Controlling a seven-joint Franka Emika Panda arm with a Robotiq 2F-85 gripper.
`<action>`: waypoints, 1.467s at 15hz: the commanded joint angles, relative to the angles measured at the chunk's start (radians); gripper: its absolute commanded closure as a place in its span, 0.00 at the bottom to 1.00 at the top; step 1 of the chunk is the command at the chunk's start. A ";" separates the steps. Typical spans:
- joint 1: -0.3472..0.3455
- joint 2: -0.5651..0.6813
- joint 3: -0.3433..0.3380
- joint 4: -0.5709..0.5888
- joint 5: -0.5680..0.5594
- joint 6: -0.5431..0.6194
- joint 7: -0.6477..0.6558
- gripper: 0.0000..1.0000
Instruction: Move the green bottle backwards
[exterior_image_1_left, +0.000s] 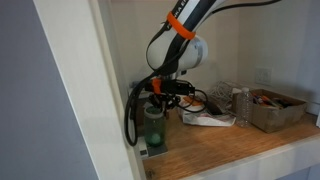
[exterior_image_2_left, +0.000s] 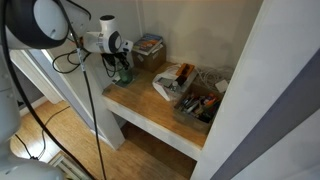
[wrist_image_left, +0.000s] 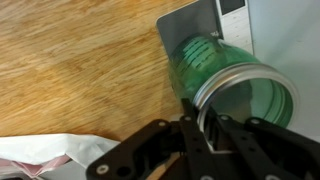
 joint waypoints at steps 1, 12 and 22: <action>0.017 -0.004 -0.018 0.021 -0.006 -0.014 0.034 0.91; -0.008 -0.040 -0.134 0.117 -0.037 -0.049 0.274 0.90; -0.052 0.021 -0.202 0.276 -0.142 -0.150 0.488 0.90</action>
